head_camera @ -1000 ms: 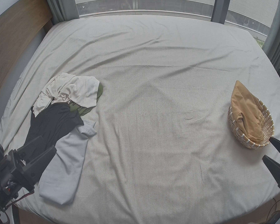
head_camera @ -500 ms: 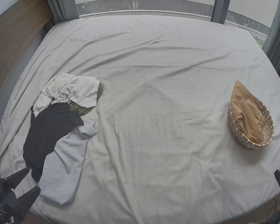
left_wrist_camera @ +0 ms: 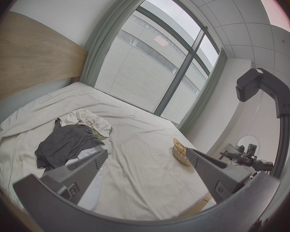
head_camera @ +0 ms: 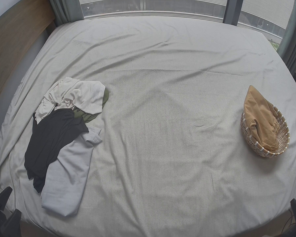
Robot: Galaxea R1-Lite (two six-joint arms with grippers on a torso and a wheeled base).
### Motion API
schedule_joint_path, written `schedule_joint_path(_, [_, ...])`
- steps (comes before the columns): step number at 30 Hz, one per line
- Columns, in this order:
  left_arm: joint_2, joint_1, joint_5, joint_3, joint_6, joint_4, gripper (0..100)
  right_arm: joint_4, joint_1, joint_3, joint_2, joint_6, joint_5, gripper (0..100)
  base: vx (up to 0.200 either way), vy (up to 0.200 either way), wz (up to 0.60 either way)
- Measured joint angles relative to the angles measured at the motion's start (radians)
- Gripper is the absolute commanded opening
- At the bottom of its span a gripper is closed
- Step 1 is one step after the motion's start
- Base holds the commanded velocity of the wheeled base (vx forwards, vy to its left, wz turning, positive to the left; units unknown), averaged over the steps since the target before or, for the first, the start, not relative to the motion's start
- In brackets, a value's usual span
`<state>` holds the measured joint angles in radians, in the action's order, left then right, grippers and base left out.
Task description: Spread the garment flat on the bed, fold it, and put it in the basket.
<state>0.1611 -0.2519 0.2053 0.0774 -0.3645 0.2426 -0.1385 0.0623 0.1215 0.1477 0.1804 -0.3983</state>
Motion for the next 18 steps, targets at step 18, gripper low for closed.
schedule_joint_path(18, [-0.072, 0.089, -0.082, -0.06, 0.101, -0.043, 100, 0.116, -0.064, -0.103, -0.125, -0.11, 0.291, 100, 0.0, 0.0, 0.0])
